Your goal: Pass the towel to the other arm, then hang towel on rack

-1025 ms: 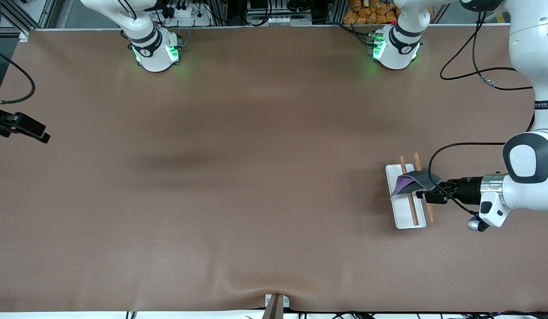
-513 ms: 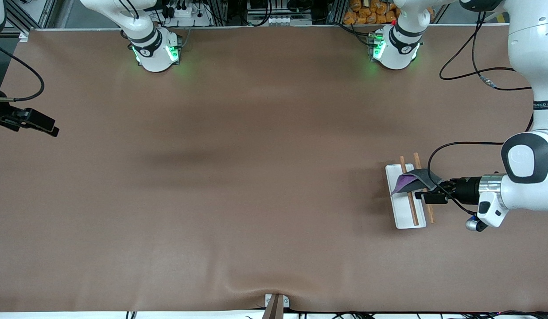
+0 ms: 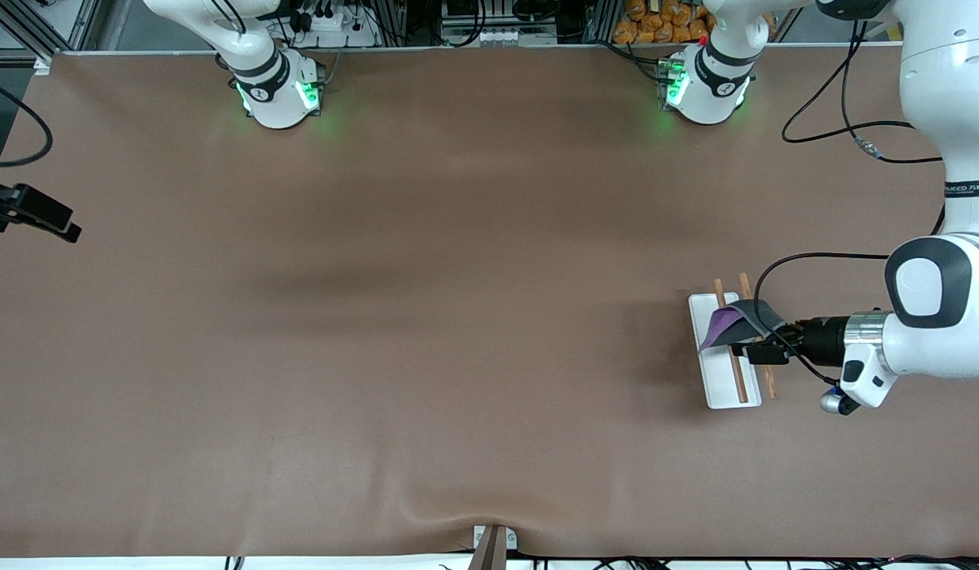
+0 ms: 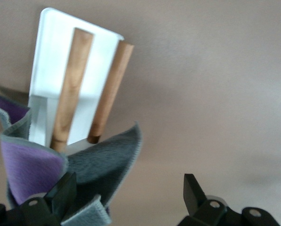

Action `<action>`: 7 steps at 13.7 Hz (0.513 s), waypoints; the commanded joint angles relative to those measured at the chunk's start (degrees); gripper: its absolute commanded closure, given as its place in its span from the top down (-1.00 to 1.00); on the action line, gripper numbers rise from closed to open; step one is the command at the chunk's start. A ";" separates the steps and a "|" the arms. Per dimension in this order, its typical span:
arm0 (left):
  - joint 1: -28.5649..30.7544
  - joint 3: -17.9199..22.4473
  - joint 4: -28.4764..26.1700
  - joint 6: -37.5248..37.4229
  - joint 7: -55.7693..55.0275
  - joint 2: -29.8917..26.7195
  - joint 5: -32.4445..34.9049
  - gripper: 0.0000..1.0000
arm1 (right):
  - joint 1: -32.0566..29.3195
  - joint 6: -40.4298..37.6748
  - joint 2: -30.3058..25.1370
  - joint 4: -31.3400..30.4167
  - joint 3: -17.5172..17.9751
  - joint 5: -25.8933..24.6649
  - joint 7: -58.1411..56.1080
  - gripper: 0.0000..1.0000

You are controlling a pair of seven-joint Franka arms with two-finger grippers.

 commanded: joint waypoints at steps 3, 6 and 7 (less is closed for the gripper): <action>-4.37 0.60 3.07 -0.09 -1.84 -1.92 1.88 1.00 | 0.17 -0.10 0.04 1.56 0.07 -0.04 0.53 1.00; -6.05 0.16 2.99 -0.09 -3.25 -3.93 3.64 1.00 | 0.17 1.93 -0.93 -1.25 0.24 -0.03 0.44 1.00; -6.23 0.07 2.99 -0.09 -3.34 -4.38 3.72 1.00 | -0.44 2.28 -1.37 -2.30 0.24 -0.03 0.44 1.00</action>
